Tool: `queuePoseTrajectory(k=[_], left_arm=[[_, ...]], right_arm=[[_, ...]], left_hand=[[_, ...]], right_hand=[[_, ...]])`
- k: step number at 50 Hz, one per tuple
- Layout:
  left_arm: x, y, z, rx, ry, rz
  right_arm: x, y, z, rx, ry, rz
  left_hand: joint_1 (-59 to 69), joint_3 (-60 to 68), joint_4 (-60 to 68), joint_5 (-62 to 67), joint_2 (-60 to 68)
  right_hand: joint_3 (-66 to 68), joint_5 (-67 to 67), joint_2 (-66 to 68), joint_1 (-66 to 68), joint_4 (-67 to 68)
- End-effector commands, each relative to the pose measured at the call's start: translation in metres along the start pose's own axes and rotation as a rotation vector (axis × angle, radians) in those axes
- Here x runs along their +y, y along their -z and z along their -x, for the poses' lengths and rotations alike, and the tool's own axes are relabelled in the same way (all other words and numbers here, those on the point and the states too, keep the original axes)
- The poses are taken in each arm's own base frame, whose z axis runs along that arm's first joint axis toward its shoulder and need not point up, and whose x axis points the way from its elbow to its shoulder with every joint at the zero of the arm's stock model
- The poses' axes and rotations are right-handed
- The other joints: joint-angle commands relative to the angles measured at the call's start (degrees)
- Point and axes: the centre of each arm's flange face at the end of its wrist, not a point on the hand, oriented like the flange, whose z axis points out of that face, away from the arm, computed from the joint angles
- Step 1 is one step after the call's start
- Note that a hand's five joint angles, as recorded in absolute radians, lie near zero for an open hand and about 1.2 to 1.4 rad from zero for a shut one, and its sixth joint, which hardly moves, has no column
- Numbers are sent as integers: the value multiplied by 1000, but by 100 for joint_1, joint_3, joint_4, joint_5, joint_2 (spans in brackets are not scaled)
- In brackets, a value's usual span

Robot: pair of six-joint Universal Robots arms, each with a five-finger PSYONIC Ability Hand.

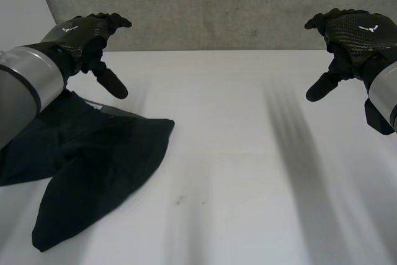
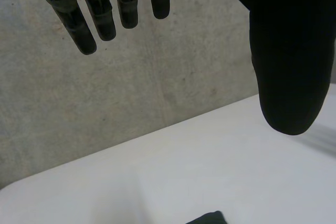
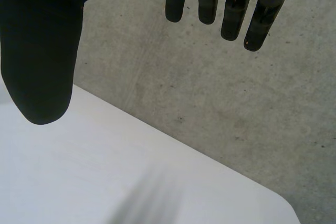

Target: Fold the shorts.

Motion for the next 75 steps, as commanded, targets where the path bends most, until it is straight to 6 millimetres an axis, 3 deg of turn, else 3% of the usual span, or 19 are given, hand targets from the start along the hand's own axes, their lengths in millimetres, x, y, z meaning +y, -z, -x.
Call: queuePoseTrajectory(k=[1,7,15,25,27,34,37,41,45,46,50,53,57,58,59,60,64,69,75], left_arm=[[19,-30,14,-31,-160,55],[64,-46,37,-104,-402,226],[109,-58,81,-258,-463,414],[151,-74,90,-250,-453,504],[157,-78,89,-246,-452,502],[149,-94,82,-254,-468,373],[148,-99,72,-233,-473,343],[141,-102,33,-147,-464,274],[121,-98,-13,20,-373,165],[109,-93,-32,113,-332,116],[85,-72,-71,349,-278,30],[84,-61,-87,473,-274,19],[91,-59,-90,520,-269,52],[111,-68,-76,482,-305,125],[115,-71,-67,447,-312,151],[116,-72,-63,430,-313,160],[118,-70,-48,326,-303,210],[100,-30,-36,208,-255,261],[98,15,-27,141,-210,292]], right_arm=[[2,0,1,-1,5,6],[6,-1,2,-5,13,12],[9,-2,4,-10,16,17],[11,-2,4,-11,18,22],[12,-2,4,-11,18,20],[12,-3,4,-9,33,11],[12,-3,4,-8,51,10],[11,-4,3,-4,69,4],[8,-5,-1,12,79,-7],[8,-5,-1,12,80,-7],[4,-4,-2,16,79,-21],[2,-4,-3,17,80,-27],[2,-4,-3,17,78,-27],[5,-5,-1,7,79,-21],[7,-5,0,2,82,-11],[8,-5,0,1,84,-8],[29,-6,10,-69,147,55],[75,-5,24,-223,281,168],[98,-8,35,-337,303,204]], left_hand=[[81,-223,-179,-275,-168],[186,-118,-74,-170,-63],[673,369,413,317,424],[792,487,531,435,543],[2015,1710,1754,1658,1766],[7070,6766,6810,6714,6821],[7081,6777,6821,6725,6832],[7081,6777,6821,6725,6832],[7081,6777,6821,6725,6832],[7081,6777,6821,6725,6832],[7081,6777,6821,6725,6832],[7081,6777,6821,6725,6832],[7081,6777,6821,6725,6832],[2329,2024,2068,1972,2080],[125,-179,-136,-231,-124],[586,281,325,229,337],[86,-218,-174,-270,-163],[81,-223,-179,-275,-168],[86,-219,-175,-271,-163]], right_hand=[[-215,-337,-208,-21,-351],[-215,-337,-208,-21,-351],[-215,-337,-208,-21,-351],[-215,-337,-208,-21,-351],[-215,-337,-208,-21,-351],[-215,-337,-208,-21,-351],[-215,-337,-208,-21,-351],[-215,-337,-208,-21,-351],[-215,-337,-208,-21,-351],[-215,-337,-208,-21,-351],[-215,-337,-208,-21,-351],[-215,-337,-208,-21,-351],[-215,-337,-208,-21,-351],[-215,-337,-208,-21,-351],[-215,-337,-208,-21,-351],[-215,-337,-208,-21,-351],[-215,-337,-208,-21,-351],[-215,-337,-208,-21,-351],[-215,-337,-208,-21,-351]])
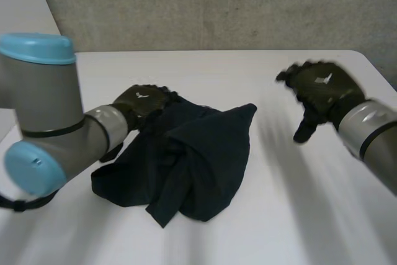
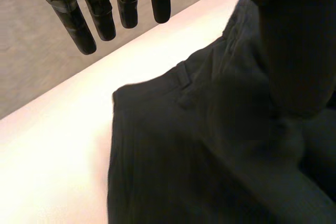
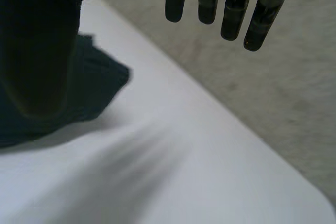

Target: Fold the shorts.

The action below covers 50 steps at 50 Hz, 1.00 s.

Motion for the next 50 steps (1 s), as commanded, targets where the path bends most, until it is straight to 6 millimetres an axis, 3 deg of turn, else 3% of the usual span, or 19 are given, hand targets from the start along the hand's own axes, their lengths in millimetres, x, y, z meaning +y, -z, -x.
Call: queuePoseTrajectory(k=[1,7,13,20,24,28,29,31,34,37,46,50], left_arm=[[12,57,-3,-76,82,48],[39,70,-9,-120,210,132],[48,66,-15,-116,254,135],[65,34,-15,-118,239,126],[70,14,-13,-146,231,110],[68,3,-25,-137,208,100],[67,2,-29,-127,202,94],[63,2,-38,-107,190,85],[56,8,-44,-95,180,62],[41,18,-41,-97,177,23],[-30,94,-16,-144,183,-148],[-45,101,3,-206,168,-202]], right_arm=[[29,-12,23,-156,56,41],[41,-33,28,-147,27,6],[51,-58,30,-130,-20,-59],[63,-80,46,-168,-14,-57],[73,-93,53,-186,-14,-39],[74,-101,58,-195,-15,-41],[71,-100,58,-191,-14,-49],[66,-99,56,-182,-14,-60],[47,-89,44,-150,-7,-96],[28,-65,37,-149,-5,-95],[-33,18,13,-167,69,-34],[-52,37,5,-154,107,-36]], left_hand=[[-124,-218,-170,-291,-149],[-128,-223,-174,-296,-154],[-128,-223,-174,-296,-154],[-90,-185,-136,-258,-116],[128,34,82,-39,103],[1336,1242,1290,1169,1310],[1789,1695,1743,1622,1764],[4374,4279,4328,4206,4348],[6862,6768,6817,6695,6837],[6872,6777,6826,6704,6846],[6872,6777,6826,6704,6846],[6872,6777,6826,6704,6846]], right_hand=[[-215,-337,-208,-21,-351],[-215,-337,-208,-21,-351],[-215,-337,-208,-21,-351],[-215,-337,-208,-21,-351],[632,510,639,827,496],[4543,4422,4550,4738,4407],[6402,6280,6409,6596,6266],[6785,6663,6792,6979,6649],[6785,6663,6792,6979,6649],[6785,6663,6792,6979,6649],[6785,6663,6792,6979,6649],[6785,6663,6792,6979,6649]])
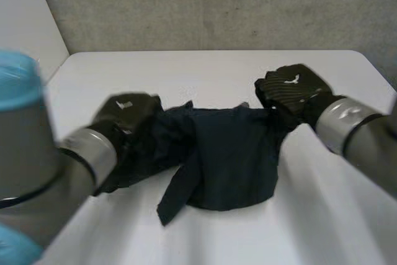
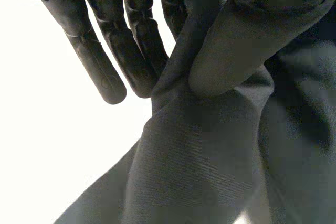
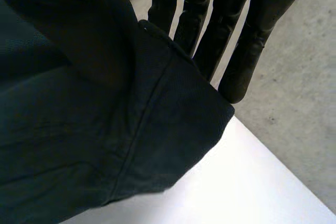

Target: Fold the shorts.

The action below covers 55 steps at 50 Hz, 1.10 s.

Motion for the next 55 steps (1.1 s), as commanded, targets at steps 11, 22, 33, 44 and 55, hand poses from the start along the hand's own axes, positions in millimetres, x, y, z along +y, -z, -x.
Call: queuePoseTrajectory(k=[11,22,33,44,55], left_arm=[[-6,-74,41,-123,-157,29],[20,-182,57,-209,-167,1],[0,-175,65,-243,-155,-63],[11,-50,36,-170,-90,100],[62,29,15,-91,-5,239]], right_arm=[[-23,-25,5,-59,5,74],[41,-113,49,-31,-116,68],[-4,-80,21,136,-205,-61],[45,-15,-4,127,-269,181],[86,16,41,-100,-327,162]], left_hand=[[1558,1235,1147,1465,1163],[959,636,548,866,564],[-5251,-5574,-5662,-5344,-5646],[-5219,-5542,-5630,-5312,-5614],[-5252,-5575,-5663,-5345,-5647]], right_hand=[[1267,1562,1260,2712,1172],[-418,-123,-425,1027,-513],[-5733,-5438,-5740,-4288,-5828],[-5373,-5078,-5380,-3928,-5468],[-5068,-4774,-5076,-3624,-5163]])
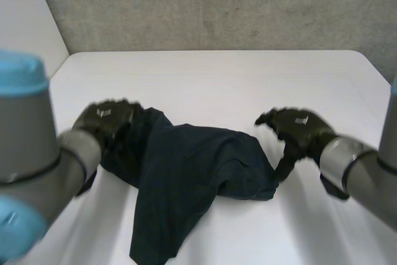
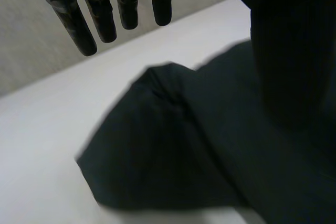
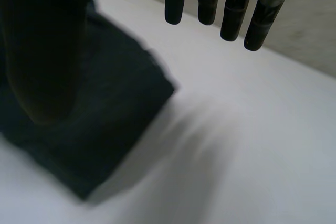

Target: Fold the shorts.

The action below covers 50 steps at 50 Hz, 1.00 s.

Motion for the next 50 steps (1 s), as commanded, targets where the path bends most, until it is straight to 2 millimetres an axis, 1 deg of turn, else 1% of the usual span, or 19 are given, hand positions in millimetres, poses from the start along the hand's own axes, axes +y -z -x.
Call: queuePoseTrajectory(k=[1,5,8,10,11,13,16,22,25,31,35,39,40,43,44,46,47,49,50], left_arm=[[47,40,-11,58,22,118],[70,51,-18,82,-6,186],[80,57,-23,104,-18,207],[85,59,-29,122,-24,208],[87,60,-31,130,-29,208],[91,60,-41,159,-45,199],[96,62,-53,170,-80,181],[106,62,-60,96,-135,182],[109,65,-69,108,-159,171],[115,63,-74,116,-176,182],[115,58,-77,110,-171,170],[115,54,-78,108,-166,161],[113,53,-78,101,-160,145],[107,53,-76,75,-144,104],[99,53,-74,50,-127,64],[88,57,-72,39,-118,19],[70,64,-68,33,-96,-44],[54,69,-65,28,-80,-92],[46,72,-62,23,-75,-118]], right_arm=[[40,5,20,-114,-7,-32],[51,-6,22,-98,9,-72],[58,-17,20,-73,14,-78],[61,-24,18,-54,16,-77],[62,-28,17,-45,17,-76],[62,-32,16,-29,19,-77],[58,-34,14,-10,21,-85],[55,-33,14,-5,25,-96],[53,-32,14,-2,30,-100],[51,-30,13,3,29,-104],[51,-30,13,3,32,-105],[47,-28,12,6,35,-120],[46,-27,12,9,36,-123],[42,-25,11,19,43,-133],[39,-24,10,24,46,-142],[30,-19,8,47,55,-162],[26,-16,7,55,63,-170],[16,-10,4,73,86,-190],[5,-4,2,88,117,-211]], left_hand=[[-100,-133,-65,-103,-31],[-84,-116,-48,-86,-14],[-50,-83,-14,-53,19],[-50,-83,-14,-52,19],[-33,-66,2,-36,36],[-33,-66,3,-36,36],[51,18,87,48,120],[169,136,204,166,238],[185,152,221,183,255],[269,236,305,267,339],[672,639,708,670,741],[2014,1981,2050,2012,2083],[3385,3352,3420,3382,3454],[5846,5813,5881,5843,5915],[6701,6668,6737,6699,6770],[6710,6677,6746,6707,6779],[6710,6677,6746,6707,6779],[6710,6677,6746,6707,6779],[6710,6677,6746,6707,6779]], right_hand=[[371,266,381,469,294],[622,517,631,720,545],[1865,1759,1874,1963,1787],[3795,3689,3804,3893,3717],[5435,5329,5444,5533,5357],[6718,6613,6727,6816,6641],[6724,6618,6733,6822,6646],[6724,6618,6733,6822,6646],[6724,6618,6733,6822,6646],[6724,6618,6733,6822,6646],[6724,6618,6733,6822,6646],[6724,6618,6733,6822,6646],[6724,6618,6733,6822,6646],[6724,6618,6733,6822,6646],[6724,6618,6733,6822,6646],[6724,6618,6733,6822,6646],[6724,6618,6733,6822,6646],[6724,6618,6733,6822,6646],[6724,6618,6733,6822,6646]])
